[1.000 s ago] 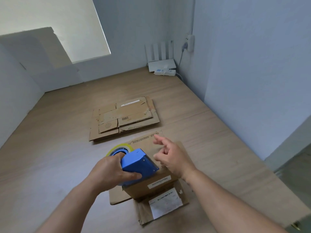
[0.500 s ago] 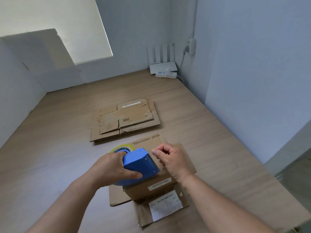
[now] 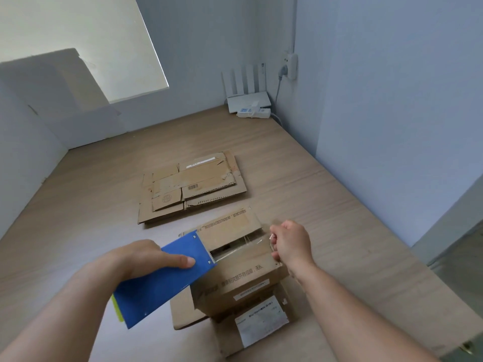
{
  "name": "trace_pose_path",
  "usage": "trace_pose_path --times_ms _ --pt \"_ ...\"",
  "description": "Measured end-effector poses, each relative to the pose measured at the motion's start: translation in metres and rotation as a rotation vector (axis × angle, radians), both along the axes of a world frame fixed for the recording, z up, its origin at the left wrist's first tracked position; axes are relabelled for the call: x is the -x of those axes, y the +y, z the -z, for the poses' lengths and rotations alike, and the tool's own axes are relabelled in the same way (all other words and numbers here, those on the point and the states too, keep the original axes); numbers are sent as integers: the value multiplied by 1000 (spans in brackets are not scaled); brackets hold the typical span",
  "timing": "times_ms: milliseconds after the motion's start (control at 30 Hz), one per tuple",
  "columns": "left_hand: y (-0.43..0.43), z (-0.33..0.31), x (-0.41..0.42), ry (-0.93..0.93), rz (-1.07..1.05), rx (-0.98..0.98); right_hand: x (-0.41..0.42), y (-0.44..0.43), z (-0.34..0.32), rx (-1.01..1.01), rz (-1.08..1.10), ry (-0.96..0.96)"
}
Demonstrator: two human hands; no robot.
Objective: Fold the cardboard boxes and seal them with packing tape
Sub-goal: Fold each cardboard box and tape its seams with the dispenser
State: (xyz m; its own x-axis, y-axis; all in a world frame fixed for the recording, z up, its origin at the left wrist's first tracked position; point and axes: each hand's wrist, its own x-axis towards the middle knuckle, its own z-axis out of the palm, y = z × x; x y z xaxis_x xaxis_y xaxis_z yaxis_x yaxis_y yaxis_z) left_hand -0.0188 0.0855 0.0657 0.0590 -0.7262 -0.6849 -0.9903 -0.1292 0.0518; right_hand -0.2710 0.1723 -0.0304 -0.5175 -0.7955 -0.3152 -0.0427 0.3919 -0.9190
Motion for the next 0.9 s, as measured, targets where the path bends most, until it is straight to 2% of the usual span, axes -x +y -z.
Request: trace_pose_path --times_ms 100,300,467,700,833,867,900 --pt "-4 0 8 -11 -26 17 4 -9 -1 -44 -18 -24" --pt "-11 -1 14 -32 -56 -49 9 -17 1 -129 -109 132" --pt "-17 -4 18 -49 -97 -104 9 -21 8 -127 -147 173" --pt "-30 -8 27 -54 -133 -198 15 -24 22 -129 -170 102" --pt "-32 -6 29 -55 -145 -217 18 -22 29 -152 -217 -134" --pt "-33 -6 30 -58 -145 -216 19 -22 30 -177 -243 -134" --pt "-33 -7 30 -62 -138 -216 21 -22 32 -219 -278 -55"
